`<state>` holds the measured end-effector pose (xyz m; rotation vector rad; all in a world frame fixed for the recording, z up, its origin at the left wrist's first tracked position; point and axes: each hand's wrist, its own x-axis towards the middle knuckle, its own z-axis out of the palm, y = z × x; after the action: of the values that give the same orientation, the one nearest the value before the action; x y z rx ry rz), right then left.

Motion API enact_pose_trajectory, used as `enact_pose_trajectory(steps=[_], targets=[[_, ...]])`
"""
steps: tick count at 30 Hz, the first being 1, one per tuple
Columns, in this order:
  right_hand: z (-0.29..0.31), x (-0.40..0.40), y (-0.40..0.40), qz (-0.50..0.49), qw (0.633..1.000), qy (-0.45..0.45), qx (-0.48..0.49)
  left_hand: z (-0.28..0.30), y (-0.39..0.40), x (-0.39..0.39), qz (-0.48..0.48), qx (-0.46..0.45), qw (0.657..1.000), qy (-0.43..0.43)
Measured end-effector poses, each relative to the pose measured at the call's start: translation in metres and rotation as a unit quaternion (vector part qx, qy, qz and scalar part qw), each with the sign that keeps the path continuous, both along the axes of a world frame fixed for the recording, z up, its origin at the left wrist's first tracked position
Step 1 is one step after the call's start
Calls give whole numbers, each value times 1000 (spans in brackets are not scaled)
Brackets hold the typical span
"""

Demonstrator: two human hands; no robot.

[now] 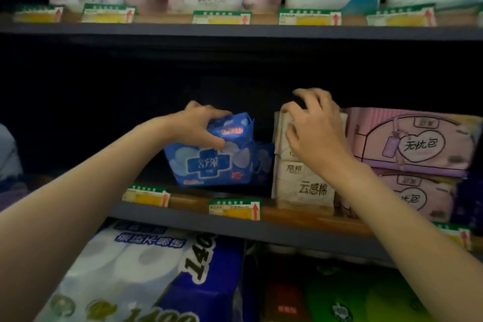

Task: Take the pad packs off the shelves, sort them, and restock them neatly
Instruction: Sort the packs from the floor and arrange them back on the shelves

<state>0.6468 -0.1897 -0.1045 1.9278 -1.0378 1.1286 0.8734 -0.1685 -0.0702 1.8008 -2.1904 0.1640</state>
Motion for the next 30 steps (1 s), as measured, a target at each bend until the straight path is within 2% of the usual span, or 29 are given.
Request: enact_pose_trajectory(steps=[3, 6, 13, 18, 26, 28, 30], targets=[[-9, -14, -8, -126, 979, 67, 147, -20, -20, -24, 8, 4, 991, -132], [-21, -23, -15, -152, 970, 106, 155, -47, -33, -32, 60, -6, 975, -215], [-32, -26, -26, -133, 983, 91, 89, -77, -66, -40, 128, -69, 975, -168], [-37, -27, -40, -121, 989, 81, 39, -83, -97, -52, 136, -55, 982, -115], [-31, -23, -29, -133, 980, 107, 100, -81, -107, -54, 143, -26, 988, -53], [-32, -22, -26, -124, 983, 104, 90, -83, -95, -54, 136, -59, 988, -42], [-42, -20, -23, -71, 994, 79, 38, -89, -75, -53, 112, -154, 981, -43]])
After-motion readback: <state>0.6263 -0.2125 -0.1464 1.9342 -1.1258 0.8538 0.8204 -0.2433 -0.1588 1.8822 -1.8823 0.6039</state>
